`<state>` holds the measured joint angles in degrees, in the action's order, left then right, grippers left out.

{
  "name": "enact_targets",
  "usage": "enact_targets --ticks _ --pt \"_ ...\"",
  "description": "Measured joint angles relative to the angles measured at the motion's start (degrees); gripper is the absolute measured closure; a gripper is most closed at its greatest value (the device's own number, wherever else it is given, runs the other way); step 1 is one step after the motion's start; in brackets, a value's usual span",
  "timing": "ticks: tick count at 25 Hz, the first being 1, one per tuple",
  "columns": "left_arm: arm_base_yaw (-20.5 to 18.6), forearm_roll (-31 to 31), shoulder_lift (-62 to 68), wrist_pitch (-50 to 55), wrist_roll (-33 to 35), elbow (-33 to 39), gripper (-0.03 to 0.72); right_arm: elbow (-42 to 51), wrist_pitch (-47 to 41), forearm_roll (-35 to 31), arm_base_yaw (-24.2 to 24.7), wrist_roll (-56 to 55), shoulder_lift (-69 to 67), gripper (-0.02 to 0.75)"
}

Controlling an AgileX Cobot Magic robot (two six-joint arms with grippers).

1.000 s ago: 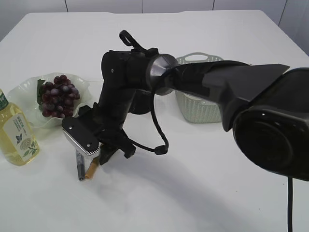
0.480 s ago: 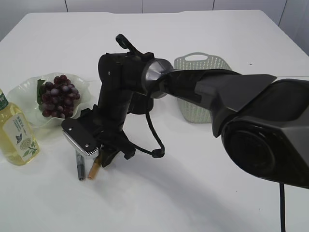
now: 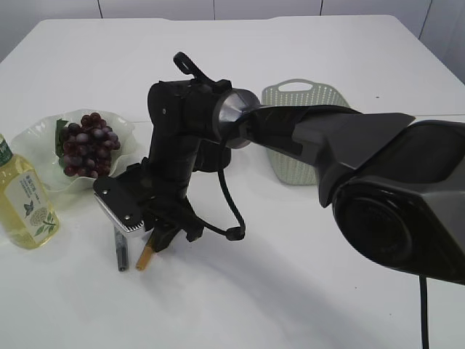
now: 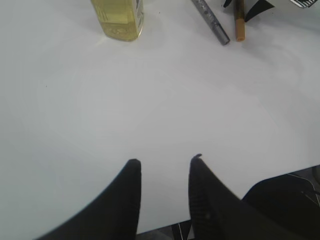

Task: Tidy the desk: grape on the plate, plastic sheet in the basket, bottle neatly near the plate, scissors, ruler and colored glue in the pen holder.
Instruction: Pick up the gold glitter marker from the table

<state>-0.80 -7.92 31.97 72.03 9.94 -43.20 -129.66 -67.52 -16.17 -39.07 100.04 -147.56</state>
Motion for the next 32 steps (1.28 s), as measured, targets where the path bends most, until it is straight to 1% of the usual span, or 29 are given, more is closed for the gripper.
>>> enact_targets --ticks 3,6,12,16,19,25,32 --pt "0.0 0.0 0.0 0.0 0.0 0.0 0.447 0.0 -1.1 0.3 0.0 -1.5 -0.1 0.438" --pt "0.0 0.0 0.0 0.0 0.0 0.0 0.447 0.0 -1.7 0.5 0.0 -4.0 -0.1 0.500" --pt "0.0 -1.3 0.0 0.0 0.0 0.0 0.447 0.0 -1.9 0.5 0.0 -6.3 -0.1 0.552" --pt "0.0 -1.8 0.0 0.0 0.0 0.0 0.447 0.0 -2.1 0.5 0.0 -7.5 -0.1 0.635" --pt "0.0 -1.9 0.0 0.0 0.0 0.0 0.447 0.0 -2.1 -0.3 0.4 -7.7 -0.1 0.677" --pt "0.0 -1.9 0.0 0.0 0.0 0.0 0.447 0.0 -2.1 -1.2 2.4 -7.7 1.1 0.685" --pt "0.0 -1.9 0.0 0.0 0.0 0.0 0.447 0.2 -2.1 -7.3 6.6 -6.8 7.0 0.687"
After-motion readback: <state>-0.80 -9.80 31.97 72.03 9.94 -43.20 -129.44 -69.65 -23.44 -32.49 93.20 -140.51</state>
